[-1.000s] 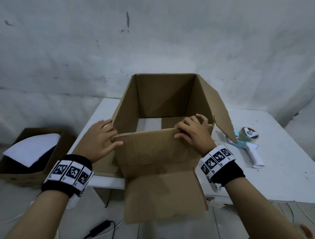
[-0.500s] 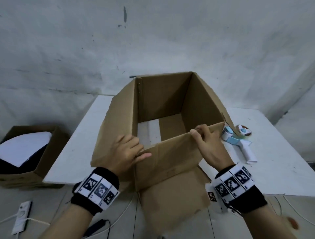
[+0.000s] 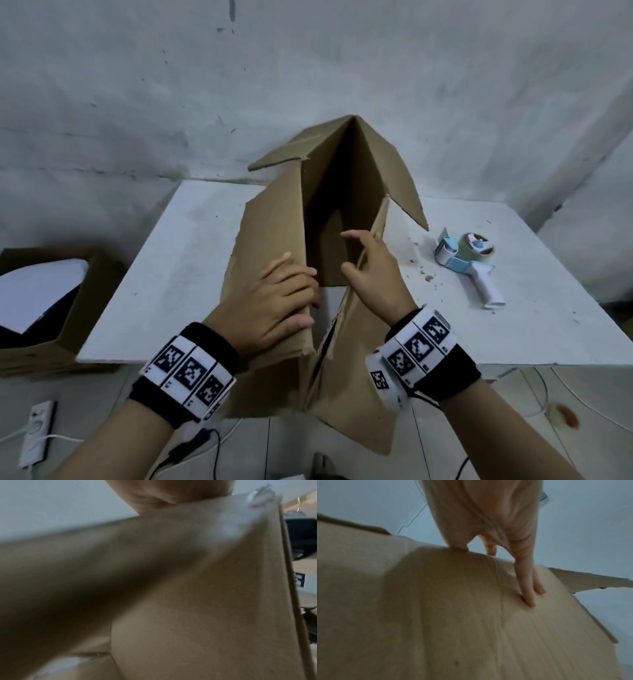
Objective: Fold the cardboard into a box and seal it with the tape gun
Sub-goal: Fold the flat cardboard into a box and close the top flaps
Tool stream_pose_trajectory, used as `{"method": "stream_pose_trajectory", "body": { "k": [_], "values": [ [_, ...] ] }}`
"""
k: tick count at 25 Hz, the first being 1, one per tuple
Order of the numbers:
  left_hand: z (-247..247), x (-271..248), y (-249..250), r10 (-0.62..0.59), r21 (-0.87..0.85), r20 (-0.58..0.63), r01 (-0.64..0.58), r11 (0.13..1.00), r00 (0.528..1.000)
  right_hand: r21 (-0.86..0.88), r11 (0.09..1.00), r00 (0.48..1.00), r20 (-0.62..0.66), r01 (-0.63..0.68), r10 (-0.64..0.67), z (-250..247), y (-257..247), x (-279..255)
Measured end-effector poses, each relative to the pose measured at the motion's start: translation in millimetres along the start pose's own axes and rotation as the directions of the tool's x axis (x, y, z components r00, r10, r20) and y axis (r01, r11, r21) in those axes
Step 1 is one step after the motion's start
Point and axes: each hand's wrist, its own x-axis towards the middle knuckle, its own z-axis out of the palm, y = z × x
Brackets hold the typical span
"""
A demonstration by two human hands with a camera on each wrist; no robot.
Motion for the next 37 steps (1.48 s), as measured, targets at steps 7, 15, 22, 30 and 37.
{"method": "stream_pose_trajectory", "body": {
  "k": [7, 15, 22, 30, 37],
  "values": [
    [4.5, -22.5, 1.8, -0.041, 0.366, -0.156, 0.096, 0.926, 0.987, -0.086, 0.995, 0.998, -0.007, 0.059, -0.059, 1.3, -6.9, -11.7],
    [8.9, -29.6, -29.7, -0.230, 0.367, -0.240, 0.308, 0.878, 0.943, -0.097, 0.995, 0.975, -0.219, 0.017, -0.038, -11.5, 0.0, 45.0],
    [4.1, 26.6, -75.2, -0.490, 0.418, -0.142, 0.500, 0.758, 0.860, -0.026, 0.997, 0.996, -0.060, -0.073, 0.071, -7.0, 16.9, 83.3],
    [40.2, 111.8, -83.5, -0.664, 0.251, -0.092, 0.662, 0.706, 0.742, -0.054, 0.994, 0.995, -0.016, -0.097, 0.096, -12.3, 49.9, 116.4],
    [60.5, 151.5, -93.3, -0.675, 0.199, -0.069, 0.673, 0.712, 0.734, 0.129, 0.910, 0.836, -0.359, -0.395, 0.414, -7.6, 84.7, 147.1]
  ]
}}
